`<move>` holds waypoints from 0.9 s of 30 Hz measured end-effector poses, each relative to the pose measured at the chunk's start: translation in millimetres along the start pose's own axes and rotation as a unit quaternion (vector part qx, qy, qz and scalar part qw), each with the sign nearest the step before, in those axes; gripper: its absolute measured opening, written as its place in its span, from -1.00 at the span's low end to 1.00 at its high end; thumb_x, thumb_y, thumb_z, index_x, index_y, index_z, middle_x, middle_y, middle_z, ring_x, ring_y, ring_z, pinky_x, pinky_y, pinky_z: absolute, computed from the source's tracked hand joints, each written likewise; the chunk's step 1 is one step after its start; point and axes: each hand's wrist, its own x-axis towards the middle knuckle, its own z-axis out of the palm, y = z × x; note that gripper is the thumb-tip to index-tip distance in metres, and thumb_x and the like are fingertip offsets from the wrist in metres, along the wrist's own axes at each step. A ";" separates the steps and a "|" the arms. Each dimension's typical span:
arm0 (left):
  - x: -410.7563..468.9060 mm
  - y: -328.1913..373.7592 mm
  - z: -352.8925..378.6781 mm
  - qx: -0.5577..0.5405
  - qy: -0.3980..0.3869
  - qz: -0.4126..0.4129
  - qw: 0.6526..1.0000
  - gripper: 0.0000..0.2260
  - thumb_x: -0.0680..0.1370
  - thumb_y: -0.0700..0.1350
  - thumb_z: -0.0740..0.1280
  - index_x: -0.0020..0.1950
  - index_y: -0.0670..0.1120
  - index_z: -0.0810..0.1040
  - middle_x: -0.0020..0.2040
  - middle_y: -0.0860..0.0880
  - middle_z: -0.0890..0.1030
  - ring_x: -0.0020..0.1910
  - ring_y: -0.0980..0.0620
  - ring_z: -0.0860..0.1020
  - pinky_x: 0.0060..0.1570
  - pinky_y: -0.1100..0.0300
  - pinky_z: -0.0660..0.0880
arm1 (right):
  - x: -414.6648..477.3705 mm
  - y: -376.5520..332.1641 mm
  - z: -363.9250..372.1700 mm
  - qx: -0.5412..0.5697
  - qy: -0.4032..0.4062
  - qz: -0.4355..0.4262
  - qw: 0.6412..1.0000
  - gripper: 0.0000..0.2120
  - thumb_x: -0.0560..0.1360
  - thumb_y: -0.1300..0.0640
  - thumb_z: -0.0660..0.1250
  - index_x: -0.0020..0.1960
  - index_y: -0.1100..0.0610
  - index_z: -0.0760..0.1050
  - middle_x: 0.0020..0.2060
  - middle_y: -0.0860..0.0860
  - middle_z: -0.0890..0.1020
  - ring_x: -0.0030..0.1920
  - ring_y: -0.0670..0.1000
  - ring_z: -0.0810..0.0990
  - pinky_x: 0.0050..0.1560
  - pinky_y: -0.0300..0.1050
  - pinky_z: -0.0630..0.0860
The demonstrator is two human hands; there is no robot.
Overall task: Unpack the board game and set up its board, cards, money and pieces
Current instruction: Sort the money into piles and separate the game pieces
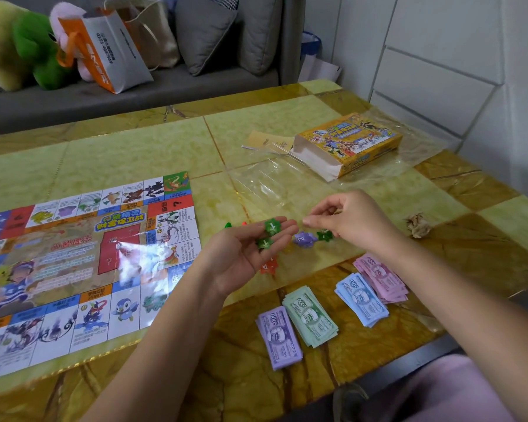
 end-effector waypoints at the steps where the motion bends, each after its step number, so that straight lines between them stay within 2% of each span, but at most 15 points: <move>1: -0.5 0.1 0.0 0.002 -0.009 -0.006 1.000 -0.72 0.56 -0.35 0.06 0.16 -0.44 0.45 0.10 -0.36 0.59 -0.02 -0.20 0.66 0.04 0.04 0.57 | -1.0 -2.1 0.1 0.020 0.005 -0.019 1.000 -0.87 0.35 0.02 0.52 -0.19 0.05 0.63 -0.37 -0.06 0.61 -0.51 -0.27 0.47 -0.43 -0.42 0.39; 3: -2.0 -0.5 1.4 0.025 -0.028 -0.016 0.999 -0.68 0.50 -0.33 0.11 0.18 -0.44 0.45 0.13 -0.36 0.58 0.01 -0.21 0.65 0.05 0.02 0.57 | -4.0 -6.8 1.4 0.052 -0.006 -0.068 0.996 -0.88 0.35 0.03 0.52 -0.15 0.02 0.64 -0.30 -0.03 0.64 -0.38 -0.21 0.53 -0.31 -0.33 0.47; 5: -3.4 -1.4 2.8 0.050 -0.046 -0.025 0.997 -0.65 0.47 -0.30 0.14 0.17 -0.44 0.48 0.13 -0.36 0.58 0.04 -0.22 0.63 0.09 -0.01 0.53 | -7.5 -10.2 4.5 0.038 -0.036 -0.116 0.992 -0.80 0.33 0.04 0.53 -0.05 0.00 0.67 -0.19 -0.07 0.64 -0.25 -0.16 0.54 -0.20 -0.32 0.47; 8: -5.7 -2.4 4.3 0.068 -0.073 -0.035 0.994 -0.64 0.47 -0.33 0.11 0.21 -0.45 0.44 0.16 -0.38 0.55 0.07 -0.26 0.61 0.13 -0.03 0.51 | -9.2 -11.9 8.3 -0.019 -0.061 -0.147 0.987 -0.73 0.31 0.05 0.55 0.01 -0.03 0.66 -0.13 -0.13 0.57 -0.21 -0.19 0.50 -0.22 -0.37 0.38; 12: -4.4 -3.4 3.4 0.073 -0.083 -0.029 0.993 -0.50 0.34 -0.47 0.05 0.29 -0.47 0.33 0.21 -0.42 0.50 0.13 -0.31 0.58 0.14 -0.03 0.52 | -8.4 -13.9 4.0 -0.006 -0.056 -0.151 0.987 -0.84 0.29 0.13 0.57 -0.20 -0.06 0.63 -0.21 -0.12 0.59 -0.30 -0.24 0.50 -0.24 -0.35 0.41; 15: -3.7 -3.1 1.7 0.062 -0.089 -0.021 0.994 -0.42 0.27 -0.56 0.05 0.31 -0.47 0.29 0.23 -0.45 0.47 0.13 -0.33 0.56 0.11 -0.05 0.54 | -7.9 -13.0 -2.2 0.063 -0.064 -0.095 0.991 -0.90 0.30 0.08 0.54 -0.25 0.03 0.64 -0.30 -0.03 0.66 -0.31 -0.19 0.55 -0.22 -0.32 0.46; 18: -4.4 -1.3 -0.3 0.067 -0.095 -0.019 0.993 -0.47 0.30 -0.55 0.05 0.27 -0.44 0.35 0.23 -0.43 0.48 0.15 -0.34 0.55 0.13 -0.06 0.53 | -7.8 -11.2 -8.6 0.174 -0.087 -0.034 0.980 -0.79 0.28 0.01 0.47 -0.19 0.15 0.65 -0.34 0.04 0.66 -0.31 -0.08 0.59 -0.22 -0.31 0.51; 22: -3.6 -3.0 -0.3 0.066 -0.090 -0.010 0.994 -0.47 0.35 -0.57 0.07 0.32 -0.38 0.35 0.27 -0.39 0.48 0.22 -0.28 0.52 0.16 -0.05 0.51 | -6.6 -11.1 -13.0 0.319 -0.117 0.038 0.940 -0.80 0.31 0.16 0.40 -0.12 0.26 0.61 -0.34 0.07 0.64 -0.33 -0.05 0.61 -0.30 -0.32 0.54; 25: -0.5 -5.8 2.2 0.086 -0.046 0.040 0.994 -0.46 0.46 -0.57 -0.02 0.39 -0.27 0.34 0.26 -0.32 0.50 0.22 -0.22 0.54 0.13 -0.01 0.54 | -8.1 -12.4 -13.7 0.363 -0.138 0.067 0.919 -0.80 0.34 0.22 0.37 -0.08 0.30 0.58 -0.31 0.11 0.66 -0.31 -0.01 0.64 -0.27 -0.28 0.59; 27: 0.2 -7.8 5.2 0.083 -0.028 0.072 0.994 -0.44 0.49 -0.56 -0.04 0.43 -0.23 0.32 0.30 -0.27 0.49 0.24 -0.20 0.53 0.21 -0.03 0.49 | -10.8 -14.9 -10.4 0.355 -0.154 0.064 0.920 -0.79 0.31 0.21 0.39 -0.09 0.29 0.60 -0.26 0.13 0.68 -0.28 0.00 0.66 -0.24 -0.26 0.61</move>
